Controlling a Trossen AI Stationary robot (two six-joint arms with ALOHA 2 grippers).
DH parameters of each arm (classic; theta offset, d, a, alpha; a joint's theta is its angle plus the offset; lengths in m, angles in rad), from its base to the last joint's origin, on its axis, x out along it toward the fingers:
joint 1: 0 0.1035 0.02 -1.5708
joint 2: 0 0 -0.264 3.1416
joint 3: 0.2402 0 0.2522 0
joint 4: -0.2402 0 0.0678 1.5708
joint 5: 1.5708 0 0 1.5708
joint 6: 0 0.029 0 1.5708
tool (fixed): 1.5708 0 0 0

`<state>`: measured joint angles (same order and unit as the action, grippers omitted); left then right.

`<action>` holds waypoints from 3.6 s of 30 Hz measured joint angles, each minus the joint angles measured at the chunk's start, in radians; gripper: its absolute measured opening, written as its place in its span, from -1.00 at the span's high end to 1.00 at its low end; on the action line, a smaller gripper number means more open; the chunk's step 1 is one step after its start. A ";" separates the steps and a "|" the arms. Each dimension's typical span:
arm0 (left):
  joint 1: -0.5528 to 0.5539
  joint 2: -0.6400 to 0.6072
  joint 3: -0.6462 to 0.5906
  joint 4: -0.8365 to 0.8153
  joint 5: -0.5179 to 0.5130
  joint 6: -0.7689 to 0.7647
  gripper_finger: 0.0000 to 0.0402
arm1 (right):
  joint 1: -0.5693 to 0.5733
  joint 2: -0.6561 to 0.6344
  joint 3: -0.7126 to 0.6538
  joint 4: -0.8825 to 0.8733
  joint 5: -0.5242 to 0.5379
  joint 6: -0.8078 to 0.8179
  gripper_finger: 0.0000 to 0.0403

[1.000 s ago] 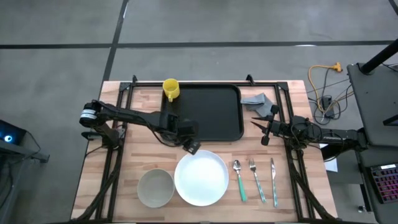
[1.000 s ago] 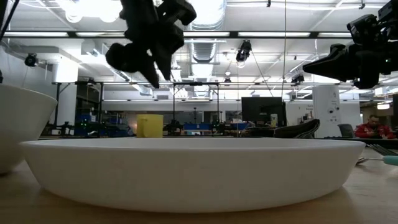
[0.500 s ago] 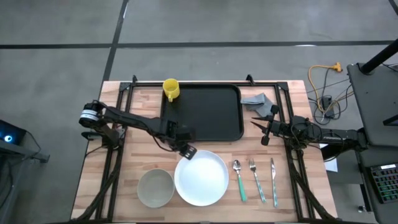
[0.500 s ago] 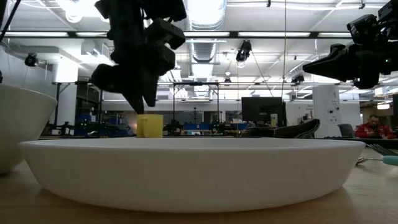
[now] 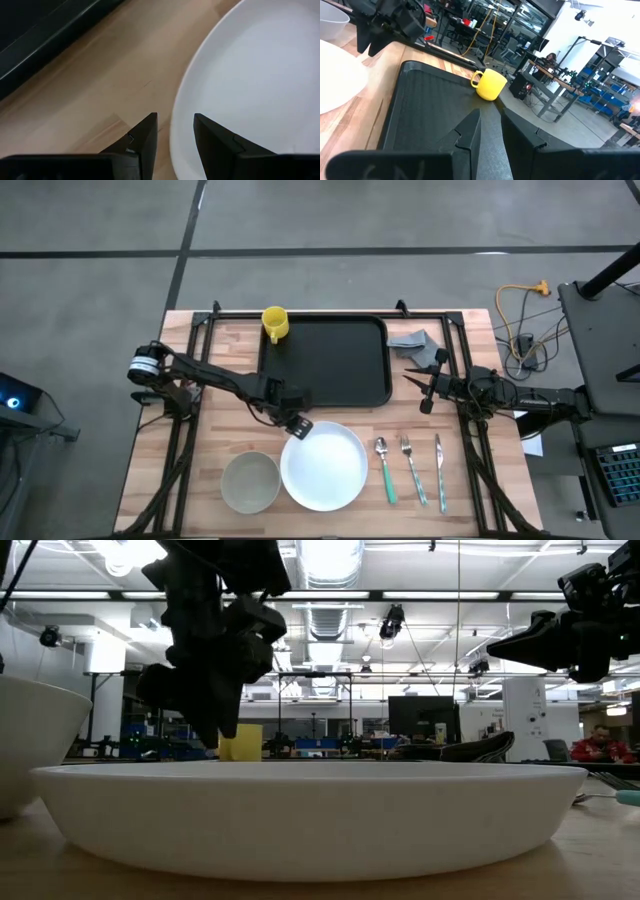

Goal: Set up tray
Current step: Put the white plate on the black serving tray below the yellow mug

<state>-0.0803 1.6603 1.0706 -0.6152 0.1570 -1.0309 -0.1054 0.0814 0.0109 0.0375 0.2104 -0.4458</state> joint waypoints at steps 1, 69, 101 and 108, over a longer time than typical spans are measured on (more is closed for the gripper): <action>0.000 0.007 0.000 0.000 0.001 0.000 0.44 | 0.000 0.000 0.000 0.000 0.000 0.000 0.66; 0.003 0.121 0.068 0.084 0.122 0.022 1.00 | 0.000 0.000 0.000 0.000 0.000 0.000 0.66; 0.247 -0.124 0.026 -0.061 0.049 0.149 1.00 | 0.000 0.000 0.000 0.000 0.000 -0.002 0.66; 0.331 -0.163 -0.002 -0.060 0.008 0.151 1.00 | 0.000 0.000 0.000 0.000 0.000 -0.001 0.66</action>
<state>0.2505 1.4970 1.0685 -0.6754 0.1655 -0.8800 -0.1052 0.0814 0.0109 0.0378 0.2104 -0.4464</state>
